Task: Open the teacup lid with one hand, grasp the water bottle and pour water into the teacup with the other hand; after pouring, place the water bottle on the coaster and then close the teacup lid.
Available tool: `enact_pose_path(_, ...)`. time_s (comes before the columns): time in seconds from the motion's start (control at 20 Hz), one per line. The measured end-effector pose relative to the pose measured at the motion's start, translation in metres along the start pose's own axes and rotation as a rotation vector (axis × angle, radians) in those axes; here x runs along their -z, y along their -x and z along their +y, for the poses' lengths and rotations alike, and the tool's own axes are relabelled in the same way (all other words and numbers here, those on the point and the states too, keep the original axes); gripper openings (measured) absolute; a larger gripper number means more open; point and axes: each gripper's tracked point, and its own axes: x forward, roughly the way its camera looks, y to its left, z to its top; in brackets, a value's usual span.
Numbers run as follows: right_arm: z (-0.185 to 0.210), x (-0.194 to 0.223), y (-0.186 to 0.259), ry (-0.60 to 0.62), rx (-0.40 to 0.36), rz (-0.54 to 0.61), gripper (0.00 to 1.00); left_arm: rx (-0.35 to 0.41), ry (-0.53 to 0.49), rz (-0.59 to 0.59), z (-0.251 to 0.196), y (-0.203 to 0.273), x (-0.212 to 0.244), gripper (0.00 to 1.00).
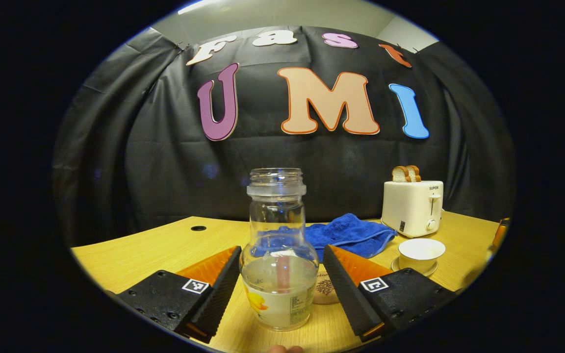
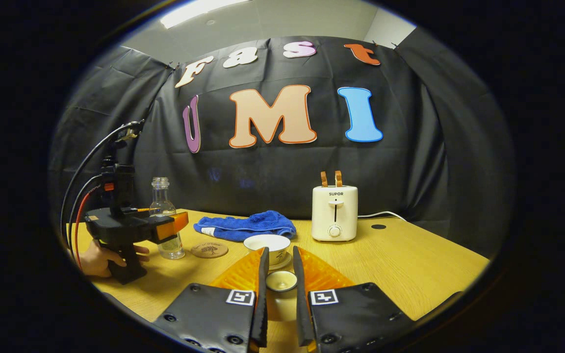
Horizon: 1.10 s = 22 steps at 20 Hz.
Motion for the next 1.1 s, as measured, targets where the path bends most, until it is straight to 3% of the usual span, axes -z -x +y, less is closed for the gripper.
enact_pose_path(0.05, 0.0, 0.0, 0.0, 0.0, 0.0, 0.0, 0.27, 0.013, 0.002, 0.002, -0.002, -0.001, 0.002, 0.94)
enact_pose_path(0.15, 0.0, 0.0, 0.0, 0.0, 0.0, 0.0, 0.27, 0.017, 0.002, 0.003, -0.001, -0.002, 0.002, 0.74)
enact_pose_path(0.4, 0.001, 0.0, 0.001, -0.001, -0.009, 0.0, 0.27, 0.043, 0.006, 0.008, -0.008, -0.003, 0.003, 0.7)
enact_pose_path(0.5, -0.012, -0.001, 0.0, 0.0, 0.018, 0.0, 0.27, 0.062, -0.039, 0.021, -0.016, -0.002, 0.004, 0.69)
enact_pose_path(0.6, -0.027, -0.001, 0.0, 0.001, 0.047, -0.001, 0.27, 0.087, -0.188, 0.019, -0.027, -0.003, 0.006, 0.68)
enact_pose_path(0.85, -0.056, -0.002, 0.006, 0.001, 0.088, -0.004, 0.27, 0.148, -0.705, 0.019, -0.06, -0.011, 0.021, 0.68)
enact_pose_path(1.1, -0.064, -0.003, 0.009, 0.002, 0.093, -0.004, 0.27, 0.205, -1.045, 0.073, -0.081, -0.023, 0.047, 0.68)
